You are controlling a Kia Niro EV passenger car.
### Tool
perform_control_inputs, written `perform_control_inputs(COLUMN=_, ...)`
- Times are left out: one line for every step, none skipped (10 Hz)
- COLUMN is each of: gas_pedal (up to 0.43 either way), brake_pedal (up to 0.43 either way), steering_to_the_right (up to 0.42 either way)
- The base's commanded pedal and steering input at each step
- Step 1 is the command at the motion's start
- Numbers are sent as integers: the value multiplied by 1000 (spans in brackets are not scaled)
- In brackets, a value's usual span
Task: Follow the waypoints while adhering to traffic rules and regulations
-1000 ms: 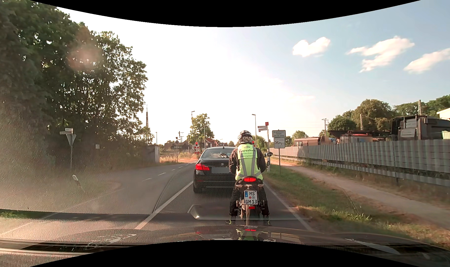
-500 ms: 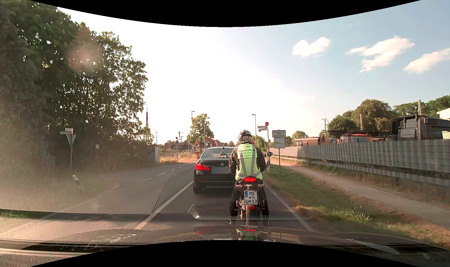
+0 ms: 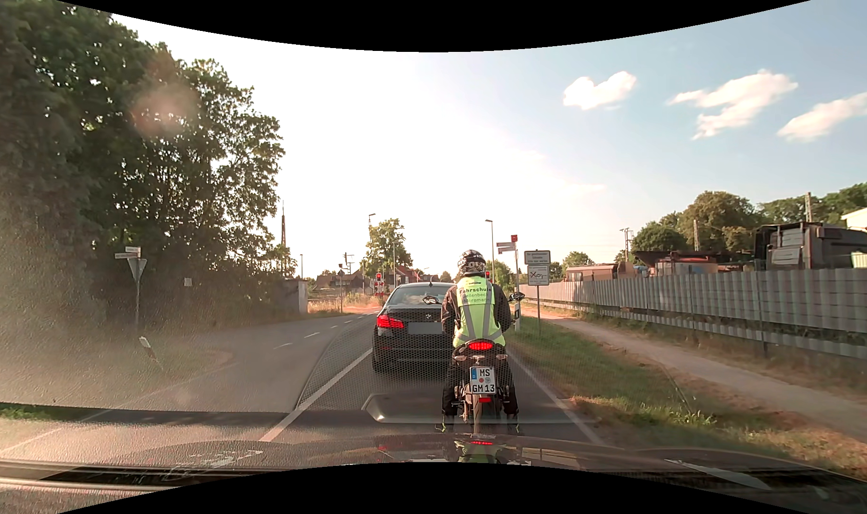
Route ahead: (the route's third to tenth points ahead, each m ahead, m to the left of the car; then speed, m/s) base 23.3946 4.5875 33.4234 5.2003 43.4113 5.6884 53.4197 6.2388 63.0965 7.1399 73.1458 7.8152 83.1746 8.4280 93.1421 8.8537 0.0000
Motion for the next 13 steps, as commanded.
perform_control_inputs(gas_pedal=0, brake_pedal=0, steering_to_the_right=6)
perform_control_inputs(gas_pedal=0, brake_pedal=0, steering_to_the_right=6)
perform_control_inputs(gas_pedal=0, brake_pedal=0, steering_to_the_right=6)
perform_control_inputs(gas_pedal=0, brake_pedal=0, steering_to_the_right=6)
perform_control_inputs(gas_pedal=0, brake_pedal=0, steering_to_the_right=6)
perform_control_inputs(gas_pedal=0, brake_pedal=0, steering_to_the_right=6)
perform_control_inputs(gas_pedal=0, brake_pedal=0, steering_to_the_right=6)
perform_control_inputs(gas_pedal=0, brake_pedal=0, steering_to_the_right=6)
perform_control_inputs(gas_pedal=0, brake_pedal=0, steering_to_the_right=6)
perform_control_inputs(gas_pedal=0, brake_pedal=0, steering_to_the_right=6)
perform_control_inputs(gas_pedal=0, brake_pedal=0, steering_to_the_right=6)
perform_control_inputs(gas_pedal=0, brake_pedal=0, steering_to_the_right=6)
perform_control_inputs(gas_pedal=0, brake_pedal=0, steering_to_the_right=6)
